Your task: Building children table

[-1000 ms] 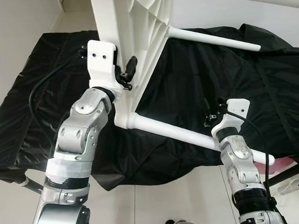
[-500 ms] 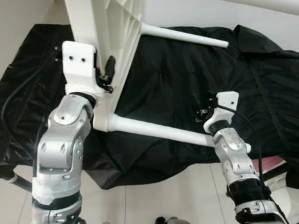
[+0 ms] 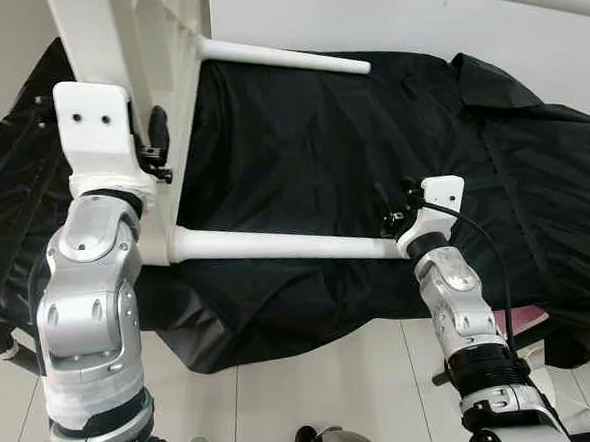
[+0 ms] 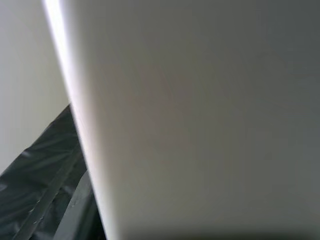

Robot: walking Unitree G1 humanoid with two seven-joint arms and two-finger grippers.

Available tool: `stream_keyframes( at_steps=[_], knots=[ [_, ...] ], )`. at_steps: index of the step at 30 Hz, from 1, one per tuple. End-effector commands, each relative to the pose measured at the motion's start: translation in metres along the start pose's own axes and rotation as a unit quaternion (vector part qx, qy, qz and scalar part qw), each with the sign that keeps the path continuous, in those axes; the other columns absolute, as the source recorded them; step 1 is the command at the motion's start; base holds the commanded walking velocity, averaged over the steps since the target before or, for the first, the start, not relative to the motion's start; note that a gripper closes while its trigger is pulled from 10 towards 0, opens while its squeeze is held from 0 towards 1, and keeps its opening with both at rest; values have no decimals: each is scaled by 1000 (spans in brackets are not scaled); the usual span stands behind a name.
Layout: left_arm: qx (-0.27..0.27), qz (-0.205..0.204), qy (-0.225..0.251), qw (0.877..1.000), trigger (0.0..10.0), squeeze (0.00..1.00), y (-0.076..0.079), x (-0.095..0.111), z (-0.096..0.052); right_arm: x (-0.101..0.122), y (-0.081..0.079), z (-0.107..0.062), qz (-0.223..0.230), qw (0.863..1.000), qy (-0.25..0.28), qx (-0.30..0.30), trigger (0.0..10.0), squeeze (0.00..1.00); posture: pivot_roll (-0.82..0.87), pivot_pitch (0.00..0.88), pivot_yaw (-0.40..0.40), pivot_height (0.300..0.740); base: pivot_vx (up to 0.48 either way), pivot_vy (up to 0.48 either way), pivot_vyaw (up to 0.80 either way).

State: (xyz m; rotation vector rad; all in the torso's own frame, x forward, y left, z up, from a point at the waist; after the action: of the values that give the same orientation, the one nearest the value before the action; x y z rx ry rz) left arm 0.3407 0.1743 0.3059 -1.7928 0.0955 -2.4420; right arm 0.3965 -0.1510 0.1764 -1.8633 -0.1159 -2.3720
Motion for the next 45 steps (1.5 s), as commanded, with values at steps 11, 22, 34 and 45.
stream_keyframes(
  at_steps=[11,22,34,45],
  knots=[
    [71,-13,56,996,10000,1000,-9,18,-12,-4,5,-2,-2,1000,-3,-3,10000,0,107,113,-115,740,0,0,0],
    [-72,19,97,993,10000,0,42,29,-27,-6,3,-1,-2,1000,-6,1,10000,0,111,115,-115,740,0,0,0],
    [-29,68,152,986,10000,0,41,49,-58,-7,-2,1,0,1000,-9,13,10000,0,143,124,-141,740,0,0,0],
    [-70,48,163,983,10000,0,40,54,-101,8,-13,17,-25,999,23,43,10000,0,246,138,-222,740,0,0,0]
  ],
)
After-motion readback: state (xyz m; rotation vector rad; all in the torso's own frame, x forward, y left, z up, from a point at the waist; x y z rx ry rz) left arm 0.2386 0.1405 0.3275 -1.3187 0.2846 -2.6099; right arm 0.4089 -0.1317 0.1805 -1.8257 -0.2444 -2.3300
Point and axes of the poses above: a point about 5 cm out from each wrist's last joint towards the gripper, its own z axis pointing out of the wrist towards the gripper, its own x axis along the axis of the wrist's last joint, y = z × x, the point moved 6 cm from there along z, pointing out of the wrist towards the gripper, and after that the axes turned 1 degree about -z, right-handed, at the moved point
